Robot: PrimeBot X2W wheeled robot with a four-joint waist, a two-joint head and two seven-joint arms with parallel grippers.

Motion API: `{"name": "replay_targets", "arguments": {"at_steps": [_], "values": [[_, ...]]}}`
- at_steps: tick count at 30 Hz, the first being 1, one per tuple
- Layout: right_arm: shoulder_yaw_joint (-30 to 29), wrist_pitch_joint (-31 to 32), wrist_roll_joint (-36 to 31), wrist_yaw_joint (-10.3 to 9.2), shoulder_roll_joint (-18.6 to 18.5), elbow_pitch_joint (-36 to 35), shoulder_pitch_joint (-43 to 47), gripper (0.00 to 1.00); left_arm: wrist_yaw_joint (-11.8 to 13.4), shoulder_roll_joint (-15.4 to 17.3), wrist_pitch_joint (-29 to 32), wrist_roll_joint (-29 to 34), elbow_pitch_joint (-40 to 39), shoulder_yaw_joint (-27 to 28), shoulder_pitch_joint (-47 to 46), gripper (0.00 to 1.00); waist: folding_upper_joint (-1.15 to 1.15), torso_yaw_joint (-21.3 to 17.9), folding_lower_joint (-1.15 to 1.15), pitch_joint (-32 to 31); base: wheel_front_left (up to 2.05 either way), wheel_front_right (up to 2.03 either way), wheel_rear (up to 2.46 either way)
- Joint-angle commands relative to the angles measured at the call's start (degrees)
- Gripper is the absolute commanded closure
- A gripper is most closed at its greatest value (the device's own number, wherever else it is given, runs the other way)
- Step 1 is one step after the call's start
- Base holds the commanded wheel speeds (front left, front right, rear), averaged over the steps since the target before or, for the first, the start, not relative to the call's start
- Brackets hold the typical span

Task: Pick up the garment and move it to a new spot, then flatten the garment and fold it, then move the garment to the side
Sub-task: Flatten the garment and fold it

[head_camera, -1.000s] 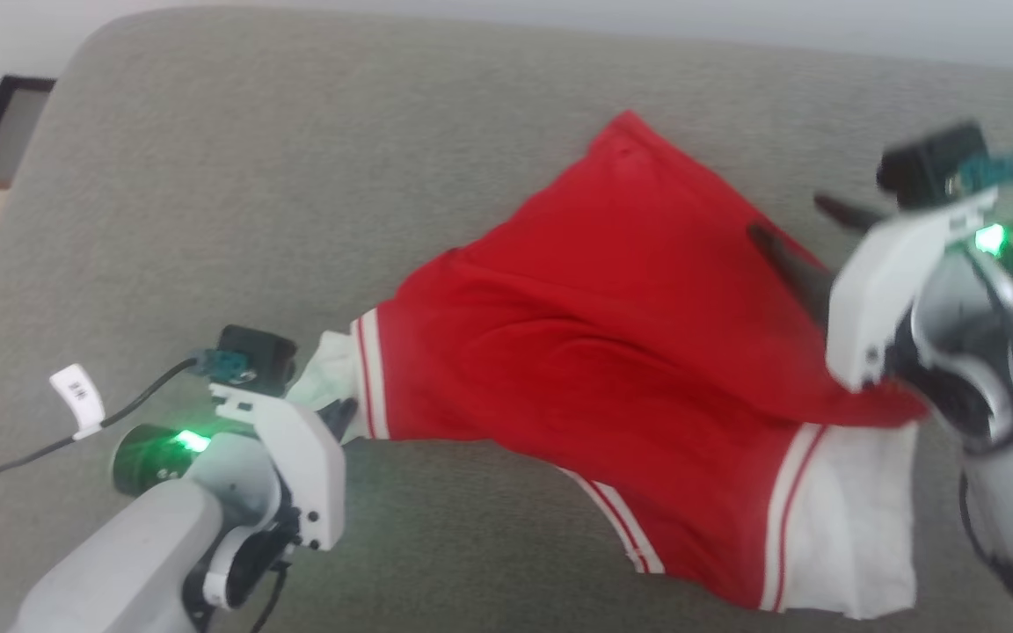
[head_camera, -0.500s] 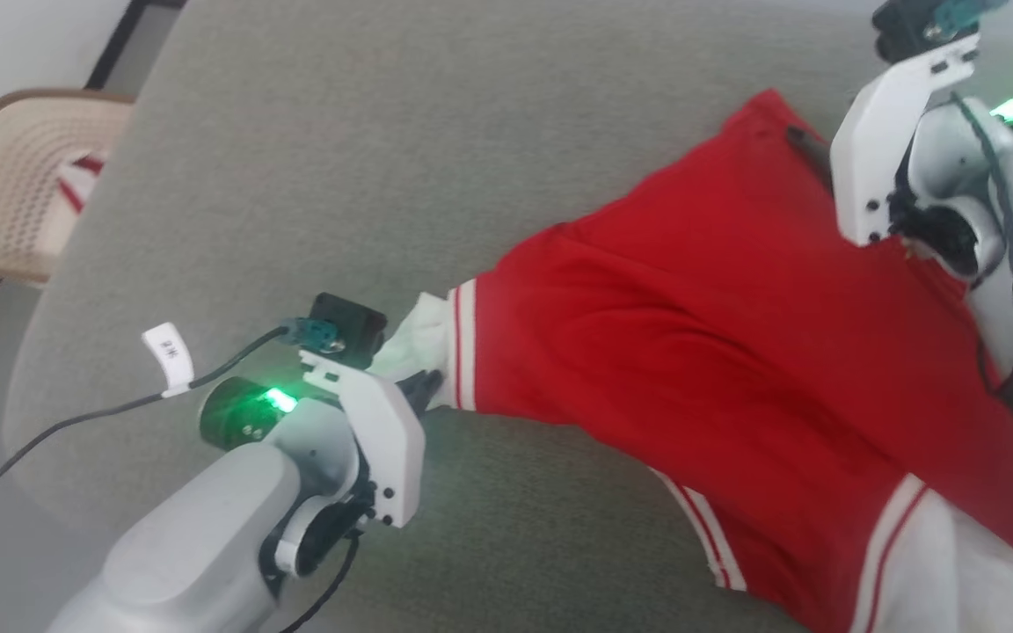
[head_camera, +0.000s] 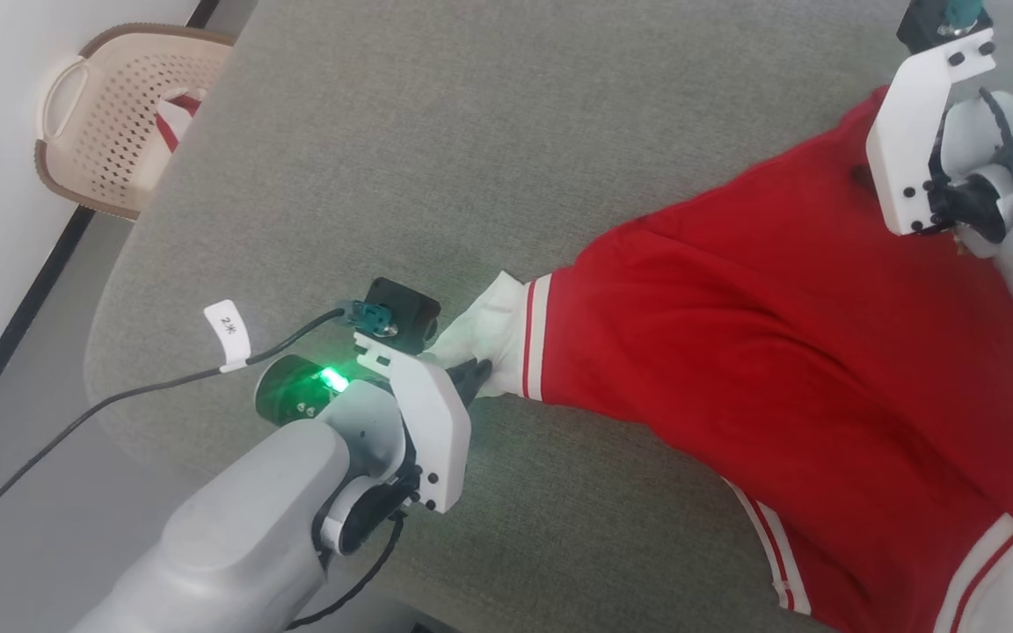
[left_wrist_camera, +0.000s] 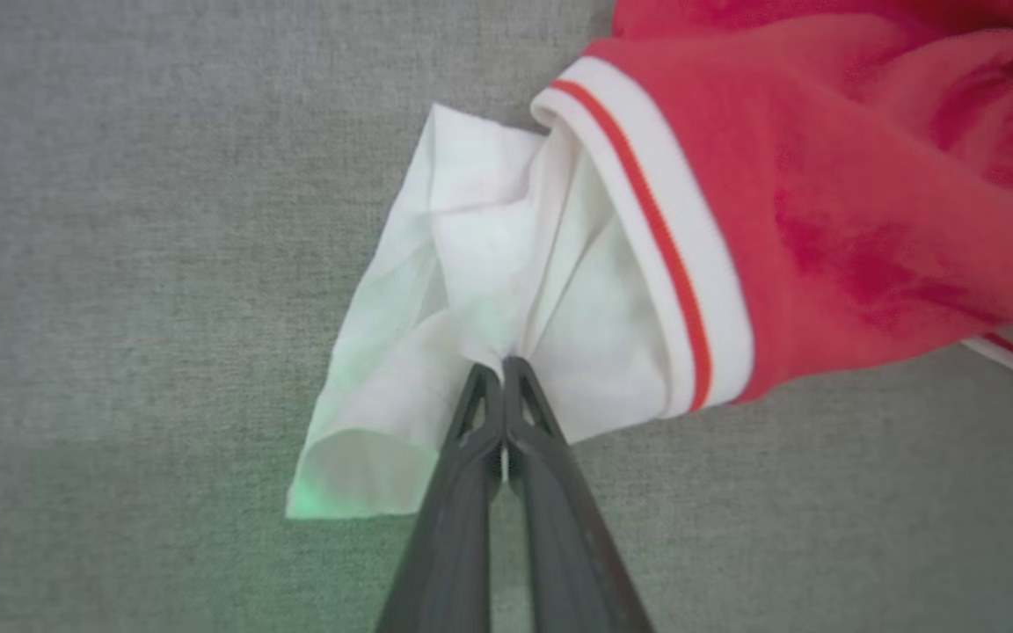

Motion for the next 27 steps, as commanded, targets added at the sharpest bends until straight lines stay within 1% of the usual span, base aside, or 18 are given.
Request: {"name": "replay_targets", "arguments": {"at_steps": [1,4,5,6,7,8,10,13,16,19,23,27], "values": [[1.0,1.5,0.0,-0.01,-0.2,2.4,-0.3,0.00,-0.5,-0.5,-0.4,0.0,0.8,-0.2,-0.9,1.00,0.00,0.4,0.00,0.3,0.00,0.00,0.00],[3.2,4.7,0.9,0.00,0.5,6.7,0.2,0.00,-1.5,-1.2,-0.7,-0.2,2.7,-0.3,-1.7,1.00,0.00,0.8,0.00,0.4,0.00,0.00,0.00],[3.0,4.9,1.3,0.00,0.2,7.7,-0.2,0.08,-1.8,-1.4,-0.9,-0.3,3.2,-0.3,-1.9,1.00,0.00,0.7,0.00,0.3,0.00,0.00,0.00],[3.3,5.1,1.1,-0.01,0.3,8.2,-0.3,0.89,-2.0,-1.5,-0.9,-0.4,3.7,-0.3,-2.1,1.00,0.00,0.7,0.00,0.3,0.00,0.00,0.00],[3.7,5.3,1.2,-0.02,0.4,8.8,-0.4,1.00,-2.2,-1.6,-1.0,-0.5,4.2,-0.2,-2.4,1.00,0.00,0.6,0.00,0.2,0.00,0.00,0.00],[4.1,5.0,1.1,-0.02,0.2,9.0,-0.8,1.00,-2.3,-1.5,-1.1,-0.6,4.7,-0.1,-2.6,1.00,0.00,0.4,0.00,0.2,0.00,0.00,0.00],[3.5,1.9,1.1,-0.05,-0.5,9.1,-2.5,1.00,-2.7,-1.6,-1.2,-0.8,5.6,0.1,-3.1,1.00,0.00,-0.1,0.00,0.0,0.00,0.00,0.00],[3.5,-1.2,1.6,-0.05,0.1,8.9,-4.2,1.00,-3.0,-1.2,-0.9,-1.1,6.7,0.7,-4.3,1.00,0.00,-1.1,0.00,-0.7,0.00,0.00,0.00],[3.8,-3.6,2.6,-0.04,0.6,7.9,-5.4,1.00,-3.0,0.0,-0.1,-1.6,7.1,1.7,-6.0,1.00,0.00,-2.6,0.00,-2.0,0.00,0.00,0.00],[4.2,-5.7,4.0,-0.03,0.7,6.5,-5.6,1.00,-2.4,1.6,0.9,-1.8,7.0,2.9,-8.3,1.00,0.00,-4.4,0.00,-3.4,0.00,0.00,0.00],[5.3,-8.5,6.2,-0.03,0.1,3.6,-5.8,1.00,-1.7,4.6,3.0,-1.1,6.5,4.6,-12.7,1.00,0.00,-7.3,0.00,-5.6,0.00,0.00,0.00],[6.6,-10.8,8.3,-0.03,-0.9,0.4,-5.9,1.00,-1.5,7.5,5.1,-0.4,7.0,6.1,-17.6,1.00,0.00,-10.6,0.00,-7.7,0.00,0.00,0.00]]}}
